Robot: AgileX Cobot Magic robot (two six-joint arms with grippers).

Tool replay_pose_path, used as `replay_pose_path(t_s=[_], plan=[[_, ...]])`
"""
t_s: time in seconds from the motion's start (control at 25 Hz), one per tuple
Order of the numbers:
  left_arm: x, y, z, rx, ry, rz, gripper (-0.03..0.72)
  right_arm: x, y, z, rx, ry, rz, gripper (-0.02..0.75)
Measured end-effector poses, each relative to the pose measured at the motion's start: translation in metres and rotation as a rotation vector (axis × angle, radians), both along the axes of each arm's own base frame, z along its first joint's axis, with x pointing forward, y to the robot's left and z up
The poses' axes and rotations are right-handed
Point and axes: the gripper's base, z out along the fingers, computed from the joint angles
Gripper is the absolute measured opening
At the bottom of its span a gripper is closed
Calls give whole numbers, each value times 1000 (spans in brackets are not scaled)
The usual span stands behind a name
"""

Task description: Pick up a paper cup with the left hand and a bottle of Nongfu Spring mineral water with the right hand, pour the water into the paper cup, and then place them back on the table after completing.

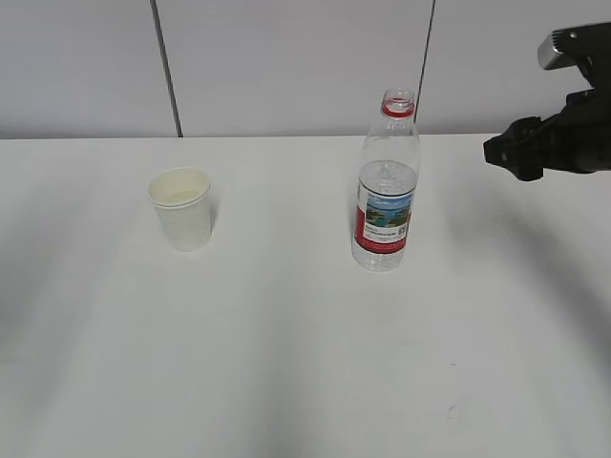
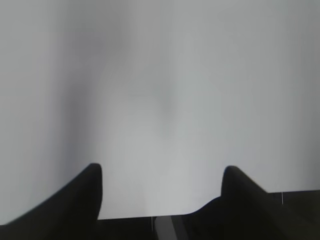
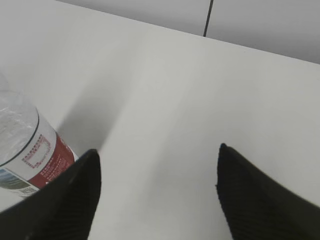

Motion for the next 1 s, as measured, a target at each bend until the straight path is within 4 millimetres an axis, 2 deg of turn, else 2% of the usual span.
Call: replay_pose_path(t_s=[0.24,0.44,0.6,0.88,1.0], plan=[[-68,15,-9,-3,-118,5,416,0,0,0,7,2,-5,535],[-111,24,-20,-21,-250,1,392,0,0,0,7,2,-5,535],[-131,28,-34,-35,-374,-15,381,0,0,0,8,2,-5,535],[-152,32,-62,-53,-501,-25,374,0,0,0,11,3,-7,535],[-163,34,-67,-68,-570,-34,365,0,0,0,11,3,-7,535]])
